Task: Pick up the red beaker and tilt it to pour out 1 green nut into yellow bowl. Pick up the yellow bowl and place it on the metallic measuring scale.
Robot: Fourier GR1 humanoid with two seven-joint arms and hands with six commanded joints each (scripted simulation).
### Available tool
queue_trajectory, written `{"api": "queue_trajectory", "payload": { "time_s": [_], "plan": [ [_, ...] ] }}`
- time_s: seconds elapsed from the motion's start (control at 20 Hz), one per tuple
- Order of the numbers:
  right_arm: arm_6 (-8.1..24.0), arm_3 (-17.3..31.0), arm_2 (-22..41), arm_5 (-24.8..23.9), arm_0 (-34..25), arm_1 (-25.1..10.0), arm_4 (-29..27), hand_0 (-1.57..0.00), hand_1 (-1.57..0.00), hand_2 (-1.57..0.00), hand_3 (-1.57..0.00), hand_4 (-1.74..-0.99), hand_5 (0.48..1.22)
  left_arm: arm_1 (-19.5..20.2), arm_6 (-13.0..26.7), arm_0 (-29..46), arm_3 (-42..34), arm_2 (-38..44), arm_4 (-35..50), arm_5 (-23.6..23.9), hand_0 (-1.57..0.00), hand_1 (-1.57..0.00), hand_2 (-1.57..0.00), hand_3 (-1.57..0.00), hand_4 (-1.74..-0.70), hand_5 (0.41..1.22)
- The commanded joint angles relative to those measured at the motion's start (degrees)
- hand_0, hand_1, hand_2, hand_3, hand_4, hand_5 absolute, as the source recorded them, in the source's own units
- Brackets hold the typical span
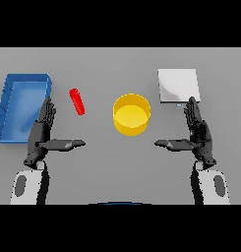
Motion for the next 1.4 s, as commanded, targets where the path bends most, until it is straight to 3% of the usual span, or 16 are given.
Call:
{"api": "queue_trajectory", "payload": {
  "time_s": [0.0,0.25,0.3,0.35,0.45,0.7,0.8,1.1,1.35],
  "plan": [
    [-0.03,-0.04,-0.07,0.01,0.06,-0.08,-0.09,0.00,0.00,0.00,0.00,-1.128,0.660,0.11,0.13,-0.22,0.15,0.16,0.11,0.04,0.00,0.00,0.00,0.00,-1.09,0.623],
    [-0.64,-0.02,-0.27,1.13,1.11,-0.71,-0.72,0.00,0.00,0.00,0.00,-1.128,0.660,0.93,0.58,-2.39,2.09,1.48,0.93,-0.16,0.00,0.00,0.00,0.00,-1.09,0.623],
    [-6.08,-2.72,2.58,-0.17,3.40,-2.40,5.33,0.00,0.00,0.00,0.00,-1.128,0.660,2.07,-1.92,0.36,-0.15,-0.42,-1.86,-0.34,0.00,0.00,0.00,0.00,-1.09,0.623],
    [-8.55,-4.08,4.53,-0.96,4.89,-3.31,9.34,0.00,0.00,0.00,0.00,-1.128,0.663,2.14,-3.24,2.45,-2.03,-2.25,-4.18,-0.06,0.00,0.00,0.00,0.00,-1.09,0.620],
    [-8.95,-6.07,6.89,-2.32,6.56,-3.34,13.67,0.00,0.00,0.00,0.00,-1.126,0.666,2.79,-2.13,4.05,-5.21,-3.80,-6.49,0.55,0.00,0.00,0.00,0.00,-1.09,0.615],
    [-7.39,-7.58,7.06,-2.23,6.93,-3.79,14.07,0.00,0.00,0.00,0.00,-1.121,0.658,3.65,1.86,2.50,-4.05,-4.11,-8.09,0.82,0.00,0.00,0.00,0.00,-1.09,0.612],
    [-6.04,-7.39,7.28,-2.76,6.35,-3.49,14.80,0.00,0.00,0.00,0.00,-1.127,0.652,2.82,1.17,0.26,-1.03,-4.75,-9.77,1.65,0.00,0.00,0.00,0.00,-1.10,0.617],
    [-6.67,-8.55,6.55,-1.64,7.10,-3.11,12.09,0.00,0.00,0.00,0.00,-1.193,0.658,2.39,-4.28,-8.50,10.99,-2.34,-10.03,2.87,0.00,0.00,0.00,0.00,-1.15,0.638],
    [-6.74,-7.16,6.19,-1.34,6.35,-3.11,11.63,0.00,0.00,0.00,0.00,-1.230,0.666,2.06,-5.10,-16.39,21.04,0.40,-9.68,4.24,0.00,0.00,0.00,0.00,-1.16,0.631]
  ]
}}
